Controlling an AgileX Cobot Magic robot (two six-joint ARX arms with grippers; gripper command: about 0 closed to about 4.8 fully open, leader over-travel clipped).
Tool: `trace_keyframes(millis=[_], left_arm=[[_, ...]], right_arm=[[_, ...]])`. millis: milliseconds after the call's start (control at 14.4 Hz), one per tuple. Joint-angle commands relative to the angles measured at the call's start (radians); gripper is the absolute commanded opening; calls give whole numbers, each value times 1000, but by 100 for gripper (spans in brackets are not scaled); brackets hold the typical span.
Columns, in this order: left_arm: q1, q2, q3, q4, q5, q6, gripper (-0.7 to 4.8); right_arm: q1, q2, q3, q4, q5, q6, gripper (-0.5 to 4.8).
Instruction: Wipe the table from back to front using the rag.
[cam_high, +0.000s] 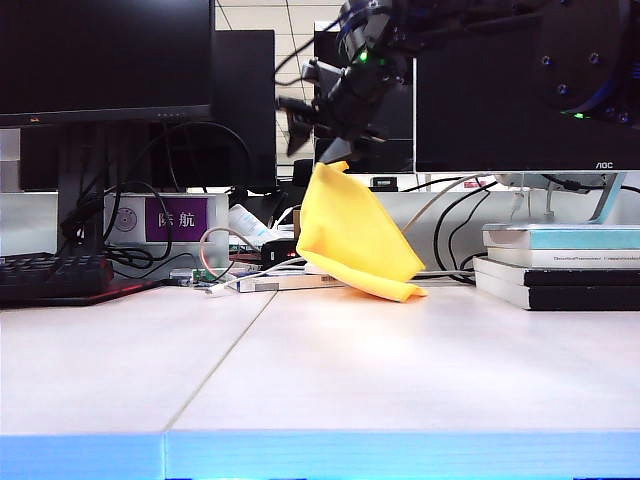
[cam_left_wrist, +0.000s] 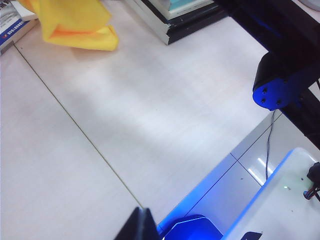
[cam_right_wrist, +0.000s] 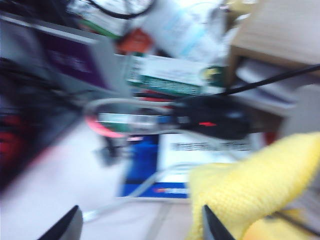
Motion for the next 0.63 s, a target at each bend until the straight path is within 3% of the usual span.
trace_keyframes(millis=[70, 209, 278, 348, 487, 626], left_arm=[[0, -3, 2, 11, 6, 4, -5], [0, -3, 2, 11, 6, 4, -5], [0, -3, 2, 11, 6, 4, -5], [0, -3, 2, 11, 6, 4, -5], [0, -2, 2, 18, 3, 8, -5], [0, 5, 2, 42, 3, 31, -5]], right_arm=[[1, -8, 8, -26, -165, 52, 479], [4, -8, 8, -50, -220, 58, 479], [8, -8, 8, -63, -240, 58, 328], [8, -13, 8, -80, -328, 57, 54], [7, -26, 10, -82, -394, 57, 52], [6, -38, 11, -82, -390, 56, 53]])
